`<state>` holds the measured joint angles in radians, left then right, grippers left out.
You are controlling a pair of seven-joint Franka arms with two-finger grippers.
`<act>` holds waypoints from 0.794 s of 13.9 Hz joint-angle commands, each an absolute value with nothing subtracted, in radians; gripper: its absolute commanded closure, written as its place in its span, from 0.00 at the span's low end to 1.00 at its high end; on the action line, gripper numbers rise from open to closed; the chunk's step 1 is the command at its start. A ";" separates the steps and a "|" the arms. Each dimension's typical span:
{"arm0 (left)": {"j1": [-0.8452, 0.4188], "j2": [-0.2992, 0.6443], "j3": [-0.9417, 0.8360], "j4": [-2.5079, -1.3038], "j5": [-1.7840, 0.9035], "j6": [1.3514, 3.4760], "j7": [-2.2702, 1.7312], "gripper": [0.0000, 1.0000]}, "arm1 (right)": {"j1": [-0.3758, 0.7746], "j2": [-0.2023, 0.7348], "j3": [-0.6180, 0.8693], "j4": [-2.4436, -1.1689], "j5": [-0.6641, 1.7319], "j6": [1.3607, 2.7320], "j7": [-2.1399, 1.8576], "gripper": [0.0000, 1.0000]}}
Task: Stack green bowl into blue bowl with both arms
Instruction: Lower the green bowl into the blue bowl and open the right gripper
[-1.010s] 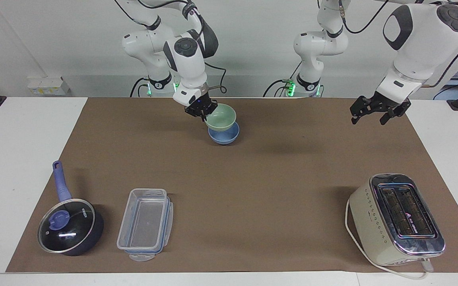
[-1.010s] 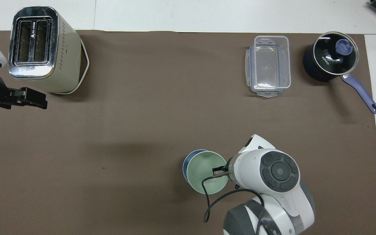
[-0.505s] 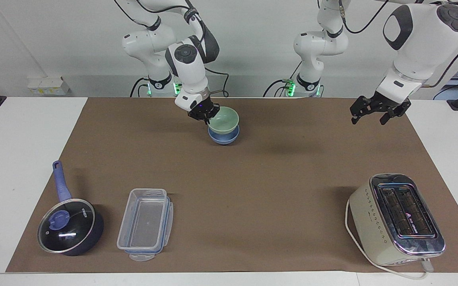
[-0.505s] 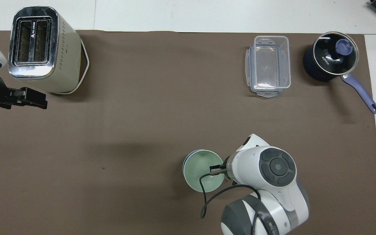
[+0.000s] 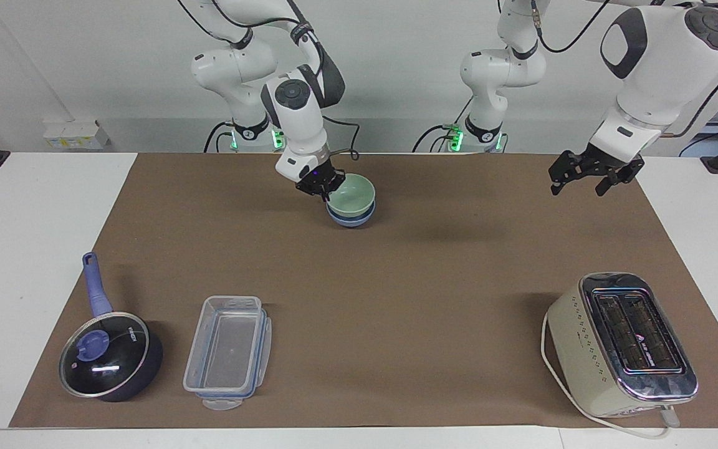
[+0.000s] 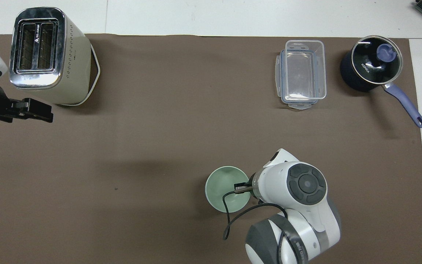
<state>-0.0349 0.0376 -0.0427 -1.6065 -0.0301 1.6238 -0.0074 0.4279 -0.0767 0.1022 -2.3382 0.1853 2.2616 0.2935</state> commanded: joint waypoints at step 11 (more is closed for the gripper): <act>-0.026 0.049 -0.051 -1.580 -0.011 1.601 -0.014 0.00 | 0.361 -0.142 0.094 -2.277 0.198 2.179 0.311 0.03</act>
<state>-0.0349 0.0377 -0.0427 -1.6064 -0.0301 1.6238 -0.0074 0.4106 -0.0917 0.0941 -2.2923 0.2118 2.2414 0.3085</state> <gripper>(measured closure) 0.000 0.110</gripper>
